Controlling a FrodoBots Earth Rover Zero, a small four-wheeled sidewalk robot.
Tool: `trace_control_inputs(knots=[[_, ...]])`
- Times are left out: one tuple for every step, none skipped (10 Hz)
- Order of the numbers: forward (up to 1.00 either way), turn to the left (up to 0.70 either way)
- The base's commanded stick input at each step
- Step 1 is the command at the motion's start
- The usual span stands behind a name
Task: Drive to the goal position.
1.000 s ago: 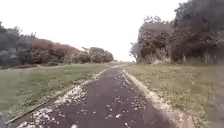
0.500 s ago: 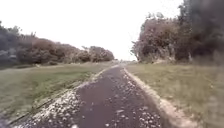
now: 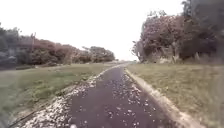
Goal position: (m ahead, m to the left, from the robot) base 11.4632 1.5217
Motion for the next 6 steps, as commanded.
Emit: trace_control_inputs(knots=[[1.00,0.00],[1.00,0.00],[1.00,0.00],[1.00,0.00],[1.00,0.00],[1.00,0.00]])
